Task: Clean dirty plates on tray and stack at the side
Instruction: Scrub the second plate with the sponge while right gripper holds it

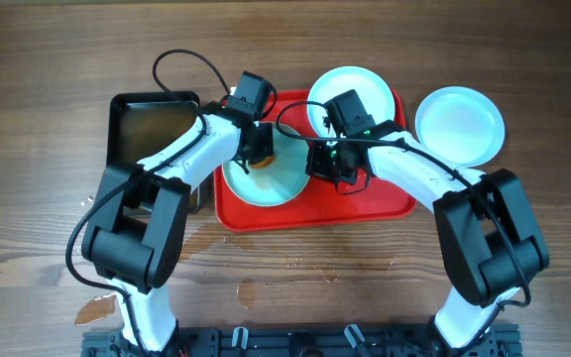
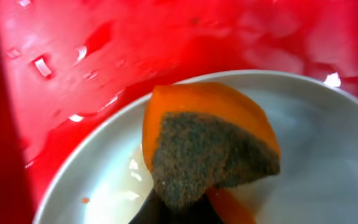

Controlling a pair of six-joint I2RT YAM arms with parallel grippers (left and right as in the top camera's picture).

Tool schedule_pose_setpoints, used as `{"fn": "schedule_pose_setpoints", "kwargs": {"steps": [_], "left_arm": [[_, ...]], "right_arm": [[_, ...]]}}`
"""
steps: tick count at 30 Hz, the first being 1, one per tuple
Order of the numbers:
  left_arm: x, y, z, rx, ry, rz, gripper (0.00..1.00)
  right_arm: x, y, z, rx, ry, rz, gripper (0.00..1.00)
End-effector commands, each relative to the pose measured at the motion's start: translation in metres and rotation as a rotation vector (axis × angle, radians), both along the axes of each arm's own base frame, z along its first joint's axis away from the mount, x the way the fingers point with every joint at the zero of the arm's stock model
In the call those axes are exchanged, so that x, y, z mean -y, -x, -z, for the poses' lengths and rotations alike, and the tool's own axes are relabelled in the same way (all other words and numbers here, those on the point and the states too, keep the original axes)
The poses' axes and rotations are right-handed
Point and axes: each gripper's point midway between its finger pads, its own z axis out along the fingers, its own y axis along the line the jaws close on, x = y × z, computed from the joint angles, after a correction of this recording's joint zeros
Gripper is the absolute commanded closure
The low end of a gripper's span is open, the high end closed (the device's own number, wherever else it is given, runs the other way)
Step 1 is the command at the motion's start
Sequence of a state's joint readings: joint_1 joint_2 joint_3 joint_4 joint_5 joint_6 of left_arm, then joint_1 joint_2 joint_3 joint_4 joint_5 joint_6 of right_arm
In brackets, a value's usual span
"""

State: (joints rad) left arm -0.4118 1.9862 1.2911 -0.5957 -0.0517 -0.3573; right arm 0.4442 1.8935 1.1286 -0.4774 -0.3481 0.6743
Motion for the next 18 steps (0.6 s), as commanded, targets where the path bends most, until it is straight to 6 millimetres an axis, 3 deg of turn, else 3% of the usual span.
{"fn": "schedule_pose_setpoints", "kwargs": {"steps": [1, 6, 9, 11, 13, 18], "left_arm": [[-0.028, 0.014, 0.01, -0.053, -0.13, -0.047, 0.96], [-0.001, 0.069, 0.015, -0.311, 0.048, 0.001, 0.96], [0.05, 0.091, -0.002, -0.444, 0.359, 0.052, 0.96], [0.076, 0.09, -0.016, -0.453, 0.517, 0.095, 0.96], [0.086, 0.079, -0.02, -0.4, 0.564, 0.124, 0.96], [0.069, 0.034, -0.008, -0.191, 0.423, 0.107, 0.96]], "right_arm": [[0.001, 0.0, 0.005, -0.01, 0.013, 0.006, 0.96], [0.001, 0.0, 0.005, -0.011, 0.013, 0.007, 0.96], [0.001, 0.0, 0.005, -0.01, 0.012, 0.007, 0.96], [0.001, 0.0, 0.004, -0.01, 0.012, 0.006, 0.96], [0.001, 0.0, 0.004, -0.011, 0.012, 0.006, 0.96], [0.001, 0.0, 0.005, -0.01, 0.012, 0.006, 0.96]]}}
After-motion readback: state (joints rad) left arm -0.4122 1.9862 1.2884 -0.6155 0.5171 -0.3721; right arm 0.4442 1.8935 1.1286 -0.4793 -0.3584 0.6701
